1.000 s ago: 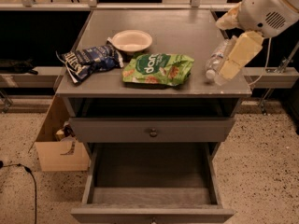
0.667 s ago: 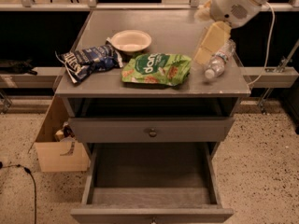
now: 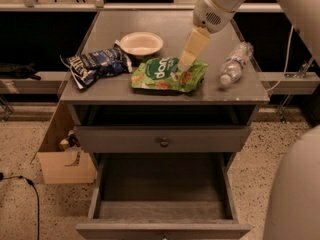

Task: Place green rice chip bag into middle drawer

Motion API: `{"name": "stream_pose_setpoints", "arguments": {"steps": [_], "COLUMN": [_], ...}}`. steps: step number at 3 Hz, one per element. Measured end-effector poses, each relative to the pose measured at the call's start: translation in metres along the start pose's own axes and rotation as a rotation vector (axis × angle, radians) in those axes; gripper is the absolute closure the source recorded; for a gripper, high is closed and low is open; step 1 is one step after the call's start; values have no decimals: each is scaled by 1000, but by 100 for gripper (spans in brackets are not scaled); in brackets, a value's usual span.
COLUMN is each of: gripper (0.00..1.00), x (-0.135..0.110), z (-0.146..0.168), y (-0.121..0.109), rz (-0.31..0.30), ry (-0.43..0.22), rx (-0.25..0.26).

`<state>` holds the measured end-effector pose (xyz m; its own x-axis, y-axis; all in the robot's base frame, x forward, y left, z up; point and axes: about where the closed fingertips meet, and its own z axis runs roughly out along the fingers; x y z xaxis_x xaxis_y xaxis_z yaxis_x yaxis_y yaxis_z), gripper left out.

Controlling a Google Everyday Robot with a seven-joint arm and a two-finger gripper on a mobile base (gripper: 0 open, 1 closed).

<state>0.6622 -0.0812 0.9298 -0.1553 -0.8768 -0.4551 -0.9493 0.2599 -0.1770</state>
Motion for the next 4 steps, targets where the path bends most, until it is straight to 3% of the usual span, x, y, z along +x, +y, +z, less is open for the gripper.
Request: {"name": "stream_pose_setpoints", "arguments": {"steps": [1, 2, 3, 4], "gripper": [0, 0, 3, 27], "x": [8, 31, 31, 31], "z": [35, 67, 67, 67], "y": [-18, -7, -7, -7], "rz": [72, 148, 148, 148], "ry": [43, 55, 55, 55], "rx": [-13, -70, -70, -70]}}
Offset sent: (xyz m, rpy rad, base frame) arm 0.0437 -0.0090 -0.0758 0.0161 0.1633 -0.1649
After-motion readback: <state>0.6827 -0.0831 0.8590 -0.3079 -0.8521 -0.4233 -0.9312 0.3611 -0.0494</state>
